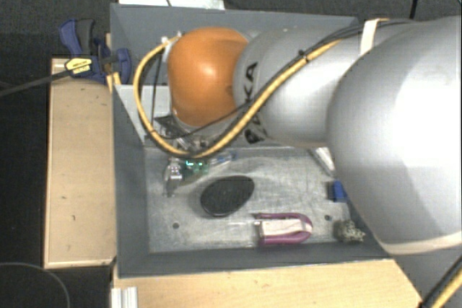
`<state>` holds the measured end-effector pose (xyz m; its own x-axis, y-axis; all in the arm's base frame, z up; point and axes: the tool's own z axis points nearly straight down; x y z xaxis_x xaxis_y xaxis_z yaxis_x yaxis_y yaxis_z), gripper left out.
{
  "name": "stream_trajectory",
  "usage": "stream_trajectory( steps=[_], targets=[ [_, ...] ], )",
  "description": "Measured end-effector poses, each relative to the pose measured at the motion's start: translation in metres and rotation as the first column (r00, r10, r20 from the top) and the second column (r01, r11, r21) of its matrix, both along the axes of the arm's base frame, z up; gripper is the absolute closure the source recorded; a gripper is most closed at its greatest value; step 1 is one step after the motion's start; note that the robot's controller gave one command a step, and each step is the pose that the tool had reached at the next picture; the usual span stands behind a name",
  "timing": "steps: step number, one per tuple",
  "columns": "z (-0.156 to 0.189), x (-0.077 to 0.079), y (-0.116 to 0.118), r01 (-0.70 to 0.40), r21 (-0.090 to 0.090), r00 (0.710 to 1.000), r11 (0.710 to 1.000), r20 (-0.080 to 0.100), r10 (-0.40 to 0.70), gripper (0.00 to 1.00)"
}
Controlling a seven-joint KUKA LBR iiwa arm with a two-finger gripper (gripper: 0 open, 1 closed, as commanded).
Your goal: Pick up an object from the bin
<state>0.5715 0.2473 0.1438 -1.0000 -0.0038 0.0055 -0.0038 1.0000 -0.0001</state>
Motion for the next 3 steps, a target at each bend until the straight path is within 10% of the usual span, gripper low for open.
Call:
stream_trajectory(
  steps=[1,2,3],
  targets=[
    [-0.073,0.002,-0.062,-0.381,0.001,0.924,0.924,0.01,0.381,0.0],
    [-0.071,0.003,-0.061,-0.376,0.002,0.926,0.926,0.014,0.376,1.0],
    [0.069,0.0,-0.041,-0.388,0.0,0.922,0.922,0.017,0.388,1.0]
  ],
)
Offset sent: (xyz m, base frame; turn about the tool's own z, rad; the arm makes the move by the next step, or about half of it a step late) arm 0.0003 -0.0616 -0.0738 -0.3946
